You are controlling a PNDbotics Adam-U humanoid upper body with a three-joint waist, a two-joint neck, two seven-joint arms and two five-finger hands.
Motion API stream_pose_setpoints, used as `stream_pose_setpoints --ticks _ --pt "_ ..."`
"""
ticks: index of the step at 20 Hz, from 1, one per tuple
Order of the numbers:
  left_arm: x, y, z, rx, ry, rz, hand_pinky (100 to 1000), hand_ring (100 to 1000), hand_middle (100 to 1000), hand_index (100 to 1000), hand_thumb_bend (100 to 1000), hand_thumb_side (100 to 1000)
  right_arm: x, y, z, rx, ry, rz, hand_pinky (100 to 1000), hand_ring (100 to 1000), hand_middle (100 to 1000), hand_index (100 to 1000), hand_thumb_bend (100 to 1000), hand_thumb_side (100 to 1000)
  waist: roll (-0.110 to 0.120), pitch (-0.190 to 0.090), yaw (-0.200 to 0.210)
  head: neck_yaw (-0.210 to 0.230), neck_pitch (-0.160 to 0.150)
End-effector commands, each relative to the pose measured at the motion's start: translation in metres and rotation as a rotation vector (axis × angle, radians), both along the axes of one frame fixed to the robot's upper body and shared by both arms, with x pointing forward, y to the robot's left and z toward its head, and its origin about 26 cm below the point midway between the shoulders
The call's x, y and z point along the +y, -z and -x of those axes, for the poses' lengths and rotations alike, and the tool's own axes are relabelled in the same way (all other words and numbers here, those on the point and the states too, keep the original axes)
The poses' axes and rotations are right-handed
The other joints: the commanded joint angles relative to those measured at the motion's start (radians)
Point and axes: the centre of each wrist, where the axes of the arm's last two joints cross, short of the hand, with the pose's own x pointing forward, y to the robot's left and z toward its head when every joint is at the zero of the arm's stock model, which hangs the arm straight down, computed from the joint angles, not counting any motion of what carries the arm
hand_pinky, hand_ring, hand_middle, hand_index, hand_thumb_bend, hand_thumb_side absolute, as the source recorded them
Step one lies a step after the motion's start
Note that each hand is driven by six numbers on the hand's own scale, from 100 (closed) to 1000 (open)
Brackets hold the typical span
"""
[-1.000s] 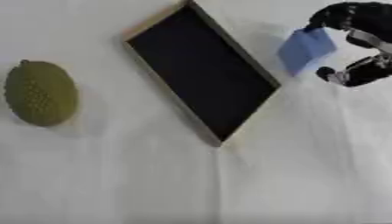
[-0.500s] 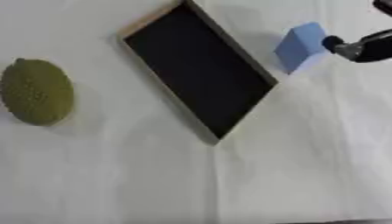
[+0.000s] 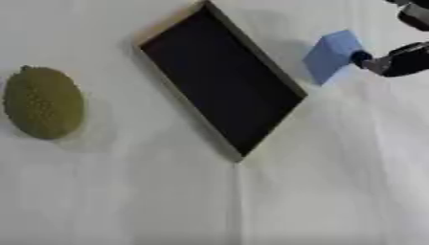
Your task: Pick up objects on the table and place them in the box.
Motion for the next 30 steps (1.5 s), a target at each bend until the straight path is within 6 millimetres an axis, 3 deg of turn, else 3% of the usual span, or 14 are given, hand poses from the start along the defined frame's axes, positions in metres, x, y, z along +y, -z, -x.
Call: stream_pose_setpoints --ticks 1,7,11,18,25,30 --pt "0.001 -0.010 0.003 -0.028 0.000 -0.020 883 790 787 834 100 707 -0.001 -0.009 0.001 0.004 0.011 0.043 919 967 927 957 385 100 0.005 -0.018 0.004 -0.006 -0.014" --pt "0.002 -0.009 0.004 -0.026 0.000 -0.020 884 790 787 834 100 704 0.000 -0.009 0.001 0.027 0.006 0.056 921 969 935 965 393 100 -0.002 -0.005 0.012 -0.009 -0.022" --pt "0.003 -0.007 0.004 -0.017 -0.007 -0.017 885 791 786 832 100 703 0.001 -0.012 0.003 0.016 -0.002 0.053 918 961 928 962 393 100 -0.001 -0.003 0.008 -0.008 -0.009" --pt "0.006 -0.002 0.006 0.005 -0.023 -0.014 887 790 786 831 100 704 0.004 -0.026 0.016 -0.050 -0.042 -0.002 913 950 920 958 392 100 0.002 -0.032 -0.024 0.006 0.019" --pt "0.007 0.001 0.007 0.015 -0.029 -0.012 887 788 784 831 100 701 0.002 -0.028 0.019 -0.055 -0.037 -0.007 912 949 922 960 391 100 0.004 -0.065 -0.037 0.005 0.023" --pt "0.006 0.001 0.007 0.015 -0.027 -0.012 887 786 783 831 100 701 0.004 -0.024 0.018 -0.005 -0.043 0.006 912 952 923 960 393 100 0.004 -0.073 -0.037 0.000 0.029"
